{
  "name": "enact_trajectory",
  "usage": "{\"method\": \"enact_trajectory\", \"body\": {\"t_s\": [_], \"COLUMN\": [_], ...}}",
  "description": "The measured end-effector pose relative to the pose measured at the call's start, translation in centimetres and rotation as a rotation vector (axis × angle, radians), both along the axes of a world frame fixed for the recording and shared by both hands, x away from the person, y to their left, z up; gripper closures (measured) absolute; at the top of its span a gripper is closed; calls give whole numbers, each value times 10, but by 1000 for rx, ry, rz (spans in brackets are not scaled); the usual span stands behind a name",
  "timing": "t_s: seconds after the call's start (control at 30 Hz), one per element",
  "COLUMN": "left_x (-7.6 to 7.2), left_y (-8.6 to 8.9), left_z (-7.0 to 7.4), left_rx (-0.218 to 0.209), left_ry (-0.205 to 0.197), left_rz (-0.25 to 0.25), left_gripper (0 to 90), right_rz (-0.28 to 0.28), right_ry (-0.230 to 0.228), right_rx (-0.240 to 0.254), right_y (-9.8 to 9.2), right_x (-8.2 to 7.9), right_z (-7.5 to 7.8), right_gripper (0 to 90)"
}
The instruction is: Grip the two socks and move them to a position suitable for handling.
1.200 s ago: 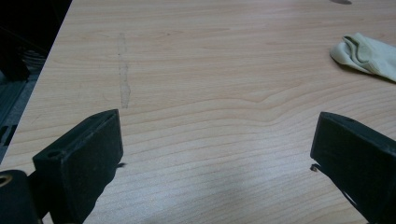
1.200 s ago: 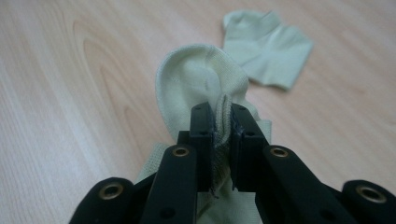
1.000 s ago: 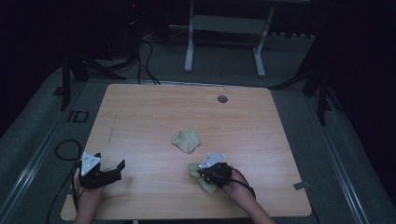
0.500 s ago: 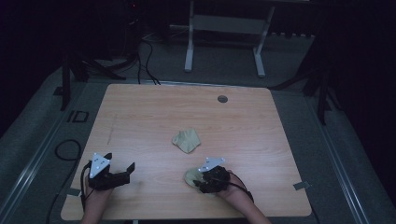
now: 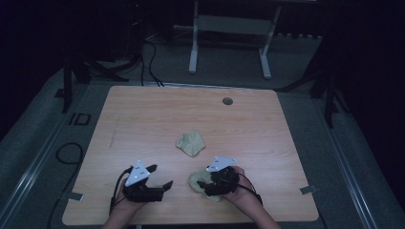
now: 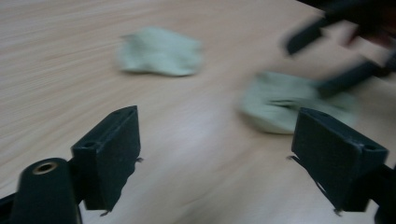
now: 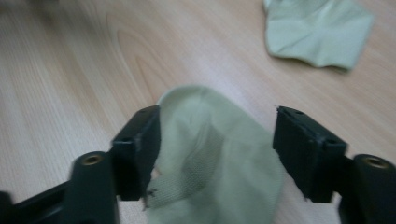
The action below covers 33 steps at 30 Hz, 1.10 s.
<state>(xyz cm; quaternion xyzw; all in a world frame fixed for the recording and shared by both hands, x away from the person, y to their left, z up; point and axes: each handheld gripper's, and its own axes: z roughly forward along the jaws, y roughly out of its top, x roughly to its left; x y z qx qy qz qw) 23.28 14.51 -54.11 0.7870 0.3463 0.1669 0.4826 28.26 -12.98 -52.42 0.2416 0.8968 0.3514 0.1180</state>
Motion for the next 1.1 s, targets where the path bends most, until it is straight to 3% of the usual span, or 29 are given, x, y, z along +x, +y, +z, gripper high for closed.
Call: {"method": "enact_trajectory", "body": {"t_s": [0.03,0.17,0.3,0.37,0.4,0.53,0.67,0.7,0.8,1.1], "left_x": [0,8,20,28,30,38,39,39,40,39], "left_y": [-8,-31,-45,-51,-55,-68,-73,-73,-73,-72], "left_z": [1,4,3,-3,-6,-17,-25,-27,-28,-30], "left_rx": [9,-23,-10,-4,20,114,199,209,214,230], "left_ry": [-10,-11,1,42,54,111,139,154,147,100], "left_rz": [-30,-93,-129,-141,-145,-186,-200,-198,-196,-212], "left_gripper": [293,554,777,861,889,892,892,892,893,894], "right_rz": [-9,-27,-15,-2,5,14,19,23,18,-19], "right_ry": [21,21,37,47,47,59,72,79,82,51], "right_rx": [7,24,-7,-21,-32,-57,-85,-89,-90,-29], "right_y": [-1,-2,1,4,5,8,8,7,5,-12], "right_x": [1,1,-2,-4,-5,-5,-6,-6,-6,-7], "right_z": [2,5,-2,-7,-10,-18,-23,-24,-23,2], "right_gripper": [347,382,440,495,500,555,692,725,831,841]}}
